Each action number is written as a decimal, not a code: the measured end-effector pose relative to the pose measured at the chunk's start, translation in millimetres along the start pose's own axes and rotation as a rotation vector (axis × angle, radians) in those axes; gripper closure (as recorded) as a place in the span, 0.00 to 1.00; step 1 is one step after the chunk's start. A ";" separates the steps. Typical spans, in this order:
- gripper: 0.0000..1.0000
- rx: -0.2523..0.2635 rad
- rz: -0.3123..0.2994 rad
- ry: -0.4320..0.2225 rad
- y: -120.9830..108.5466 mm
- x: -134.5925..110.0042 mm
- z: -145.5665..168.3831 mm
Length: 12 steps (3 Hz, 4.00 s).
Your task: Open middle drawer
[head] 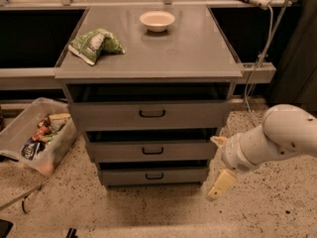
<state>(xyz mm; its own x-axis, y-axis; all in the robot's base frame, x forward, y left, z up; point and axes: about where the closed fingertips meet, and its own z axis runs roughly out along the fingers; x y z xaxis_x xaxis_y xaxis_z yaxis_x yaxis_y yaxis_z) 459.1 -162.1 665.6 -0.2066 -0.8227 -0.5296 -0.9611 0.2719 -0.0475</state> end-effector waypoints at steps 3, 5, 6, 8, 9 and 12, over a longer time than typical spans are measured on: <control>0.00 0.018 -0.032 -0.250 -38.2 -18.0 168.0; 0.00 0.027 -0.068 -0.265 -48.5 -28.9 179.2; 0.00 0.014 -0.121 -0.296 -70.1 -52.0 202.6; 0.00 0.009 -0.202 -0.321 -110.7 -84.2 236.7; 0.00 0.010 -0.164 -0.313 -113.1 -59.7 288.6; 0.00 0.052 -0.145 -0.275 -154.3 -44.5 317.1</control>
Offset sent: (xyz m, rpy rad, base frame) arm 0.0860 0.1055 -0.1510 0.2725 -0.1333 0.0452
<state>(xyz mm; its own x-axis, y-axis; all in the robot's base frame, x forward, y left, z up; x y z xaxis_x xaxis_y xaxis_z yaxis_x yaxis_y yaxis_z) 674.7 -9.2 428.0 -0.0039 -0.6904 -0.7234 -0.9649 0.1925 -0.1785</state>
